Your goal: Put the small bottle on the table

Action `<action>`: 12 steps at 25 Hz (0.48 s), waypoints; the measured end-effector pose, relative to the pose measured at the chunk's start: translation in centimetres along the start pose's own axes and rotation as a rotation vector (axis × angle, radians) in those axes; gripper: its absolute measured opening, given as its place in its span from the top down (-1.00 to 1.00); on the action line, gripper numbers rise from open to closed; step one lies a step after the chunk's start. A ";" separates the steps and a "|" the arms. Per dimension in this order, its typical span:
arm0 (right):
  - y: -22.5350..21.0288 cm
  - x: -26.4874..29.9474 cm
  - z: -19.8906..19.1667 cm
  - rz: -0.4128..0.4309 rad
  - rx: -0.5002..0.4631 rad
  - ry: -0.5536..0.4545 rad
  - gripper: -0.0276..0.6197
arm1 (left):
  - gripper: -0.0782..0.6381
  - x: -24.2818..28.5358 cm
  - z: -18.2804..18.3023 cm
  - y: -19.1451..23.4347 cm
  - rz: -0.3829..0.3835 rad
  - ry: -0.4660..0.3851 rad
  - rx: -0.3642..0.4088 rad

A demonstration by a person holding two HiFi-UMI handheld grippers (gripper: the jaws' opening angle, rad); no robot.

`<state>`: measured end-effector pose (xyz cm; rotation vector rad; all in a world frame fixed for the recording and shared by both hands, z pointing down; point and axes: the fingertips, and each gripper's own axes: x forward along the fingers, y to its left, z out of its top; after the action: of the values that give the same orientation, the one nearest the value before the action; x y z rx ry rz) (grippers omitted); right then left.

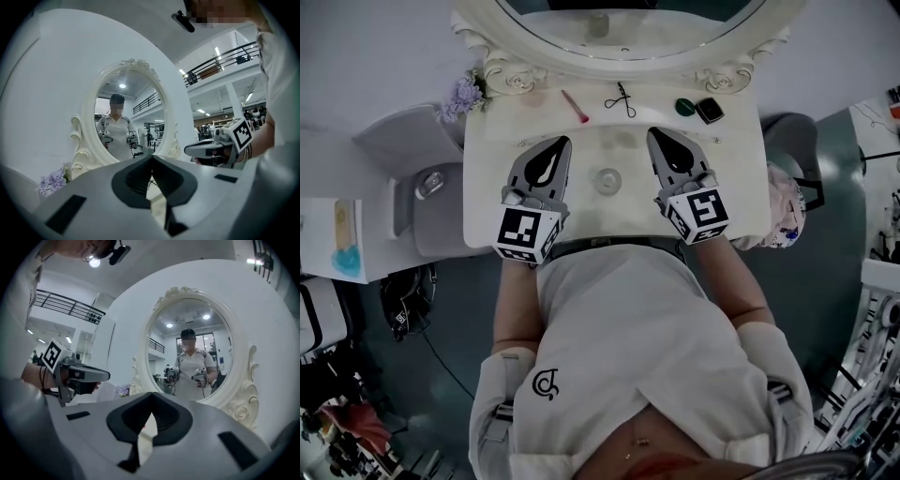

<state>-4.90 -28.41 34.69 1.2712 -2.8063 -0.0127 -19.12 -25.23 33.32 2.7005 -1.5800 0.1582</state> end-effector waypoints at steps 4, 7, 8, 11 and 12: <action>0.8 0.1 0.0 0.037 -0.028 0.003 0.90 | 0.75 -0.2 0.2 0.2 0.002 -0.007 -0.006; 0.8 0.2 -0.2 0.036 -0.020 0.011 0.90 | 0.75 -0.2 0.3 0.1 -0.002 -0.014 -0.003; 0.8 0.2 -0.3 0.033 -0.014 0.015 0.90 | 0.75 -0.1 0.3 0.1 -0.005 -0.013 -0.001; 0.7 0.3 -0.5 0.028 -0.008 0.023 0.90 | 0.75 -0.1 0.1 0.2 -0.011 -0.008 0.004; 0.7 0.4 -0.6 0.028 -0.007 0.025 0.90 | 0.75 0.0 0.0 0.2 -0.012 -0.005 0.004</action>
<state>-5.62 -28.20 35.34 1.2221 -2.7997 -0.0053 -19.30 -25.28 33.26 2.7149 -1.5669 0.1544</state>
